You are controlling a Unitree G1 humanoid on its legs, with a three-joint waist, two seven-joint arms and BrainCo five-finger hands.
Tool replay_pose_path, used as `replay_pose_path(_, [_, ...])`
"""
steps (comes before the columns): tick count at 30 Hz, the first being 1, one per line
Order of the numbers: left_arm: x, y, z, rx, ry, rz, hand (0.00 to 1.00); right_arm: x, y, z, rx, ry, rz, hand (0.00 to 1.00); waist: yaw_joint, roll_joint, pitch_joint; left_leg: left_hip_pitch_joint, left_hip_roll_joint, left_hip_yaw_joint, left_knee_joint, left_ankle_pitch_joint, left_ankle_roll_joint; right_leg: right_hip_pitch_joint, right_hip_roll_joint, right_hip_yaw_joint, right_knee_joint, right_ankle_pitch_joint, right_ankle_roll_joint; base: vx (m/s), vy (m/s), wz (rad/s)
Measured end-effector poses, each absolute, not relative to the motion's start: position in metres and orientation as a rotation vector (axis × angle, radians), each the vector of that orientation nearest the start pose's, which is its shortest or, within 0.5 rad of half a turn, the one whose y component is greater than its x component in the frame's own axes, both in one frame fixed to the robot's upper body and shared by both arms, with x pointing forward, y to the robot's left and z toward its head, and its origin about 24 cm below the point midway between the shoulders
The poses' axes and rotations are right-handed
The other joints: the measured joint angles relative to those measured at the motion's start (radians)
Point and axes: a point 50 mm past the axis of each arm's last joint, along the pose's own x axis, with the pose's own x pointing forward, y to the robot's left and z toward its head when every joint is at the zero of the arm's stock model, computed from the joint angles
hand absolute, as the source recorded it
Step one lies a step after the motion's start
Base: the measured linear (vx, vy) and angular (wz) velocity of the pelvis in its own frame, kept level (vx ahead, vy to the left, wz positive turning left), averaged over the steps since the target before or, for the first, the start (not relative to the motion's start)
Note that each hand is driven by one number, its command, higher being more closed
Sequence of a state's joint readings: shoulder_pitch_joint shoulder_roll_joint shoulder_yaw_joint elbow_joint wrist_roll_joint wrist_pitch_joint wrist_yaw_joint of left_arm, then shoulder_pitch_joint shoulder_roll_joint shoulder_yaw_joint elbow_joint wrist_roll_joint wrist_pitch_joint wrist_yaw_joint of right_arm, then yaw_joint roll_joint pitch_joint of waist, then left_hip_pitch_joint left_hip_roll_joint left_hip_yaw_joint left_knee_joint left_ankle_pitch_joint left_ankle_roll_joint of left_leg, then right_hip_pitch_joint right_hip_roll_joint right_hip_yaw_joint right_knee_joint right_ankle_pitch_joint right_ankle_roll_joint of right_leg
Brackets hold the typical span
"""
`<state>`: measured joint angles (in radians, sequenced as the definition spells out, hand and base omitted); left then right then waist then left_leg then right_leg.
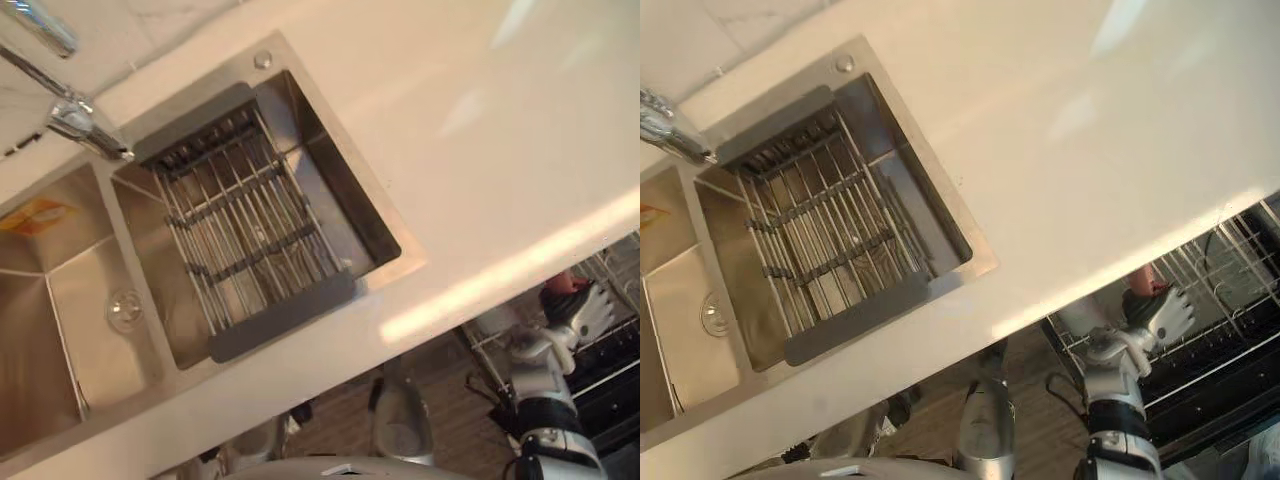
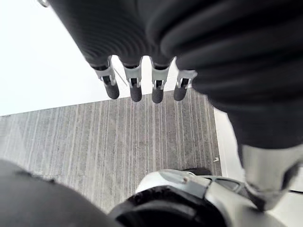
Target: Walk over to the sink, pick up the cup, carry it to the dishwasher, place the cup inside the dishwasher, then close the dishwasher door
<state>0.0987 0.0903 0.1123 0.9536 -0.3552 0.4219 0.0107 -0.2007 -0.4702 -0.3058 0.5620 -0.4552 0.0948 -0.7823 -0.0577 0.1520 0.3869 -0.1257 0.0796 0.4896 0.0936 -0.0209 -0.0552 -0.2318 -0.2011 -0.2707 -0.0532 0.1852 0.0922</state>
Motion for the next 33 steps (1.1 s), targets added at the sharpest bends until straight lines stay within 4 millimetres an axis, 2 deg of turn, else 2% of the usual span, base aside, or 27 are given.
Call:
replay_pose_path(4, [0.075, 0.183, -0.166, -0.394, 1.429, 0.28, 0.0, 0.248, -0.375, 0.074, -0.987, 0.142, -1.115, 1.0, -0.001, 0.016, 0.037, -0.039, 0.0, 0.0, 0.013, 0.002, -0.003, -0.057, 0.002, 0.045, -0.002, 0.014, -0.006, -0.04, -0.016, -0.23])
replay_pose_path(7, [0.072, 0.184, -0.166, -0.347, 1.452, 0.255, 0.0, 0.249, -0.383, 0.076, -1.011, 0.19, -1.103, 1.0, 0.0, 0.018, 0.043, -0.062, -0.004, -0.001, 0.013, 0.002, -0.003, -0.088, 0.006, 0.07, -0.019, 0.024, -0.008, -0.05, -0.008, -0.2])
replay_pose_path(8, [0.071, 0.185, -0.166, -0.32, 1.463, 0.242, 0.0, 0.248, -0.385, 0.073, -1.03, 0.214, -1.091, 0.0, -0.004, 0.019, 0.047, -0.067, -0.005, -0.002, 0.013, 0.002, -0.003, -0.091, 0.004, 0.074, -0.028, 0.031, -0.008, -0.02, 0.01, -0.08])
replay_pose_path(13, [0.068, 0.186, -0.167, -0.253, 1.495, 0.19, 0.0, 0.242, -0.388, 0.058, -0.955, 0.327, -1.033, 0.0, -0.013, 0.02, 0.054, -0.07, -0.016, -0.028, 0.01, 0.001, -0.003, -0.105, -0.004, 0.092, -0.028, 0.033, -0.004, -0.03, 0.016, -0.07])
replay_pose_path(19, [0.071, 0.189, -0.166, -0.165, 1.502, 0.129, 0.0, 0.233, -0.367, 0.01, -0.693, 0.499, -0.883, 0.0, -0.021, 0.017, 0.056, -0.069, -0.018, -0.073, 0.007, -0.001, -0.007, -0.094, -0.008, 0.073, -0.028, 0.037, -0.002, 0.0, 0.005, 0.08])
replay_pose_path(21, [0.072, 0.191, -0.166, -0.114, 1.504, 0.11, 0.0, 0.233, -0.359, 0.002, -0.644, 0.493, -0.844, 0.0, -0.025, 0.017, 0.056, -0.061, -0.016, -0.084, 0.006, -0.002, -0.009, -0.077, -0.008, 0.063, -0.028, 0.038, -0.002, 0.01, -0.002, 0.15])
replay_pose_path(25, [0.071, 0.195, -0.166, -0.003, 1.521, 0.047, 0.0, 0.237, -0.35, 0.002, -0.513, 0.422, -0.786, 0.0, -0.025, 0.015, 0.057, -0.022, -0.013, -0.093, -0.007, -0.01, -0.016, -0.041, -0.003, 0.055, -0.028, 0.037, -0.001, 0.0, 0.0, 0.01])
replay_pose_path(28, [0.069, 0.198, -0.165, 0.073, 1.556, -0.012, 0.0, 0.243, -0.344, 0.012, -0.471, 0.348, -0.756, 0.0, -0.026, 0.01, 0.056, 0.003, -0.003, -0.093, -0.008, -0.027, -0.012, -0.018, 0.011, 0.056, -0.029, 0.034, -0.003, 0.01, -0.009, -0.09])
replay_pose_path(31, [0.06, 0.204, -0.165, 0.144, 1.635, -0.089, 0.0, 0.249, -0.336, 0.024, -0.428, 0.271, -0.735, 0.0, -0.027, -0.029, 0.04, 0.038, 0.015, -0.065, 0.002, -0.046, -0.02, 0.002, 0.034, 0.081, -0.035, 0.031, -0.007, 0.02, -0.036, -0.35])
replay_pose_path(33, [0.038, 0.209, -0.167, 0.133, 1.725, -0.119, 0.0, 0.247, -0.339, 0.038, -0.391, 0.204, -0.766, 0.0, -0.031, -0.075, 0.015, 0.077, 0.045, -0.022, 0.03, -0.076, -0.032, 0.025, 0.064, 0.117, -0.035, 0.029, -0.009, 0.06, -0.058, -0.57])
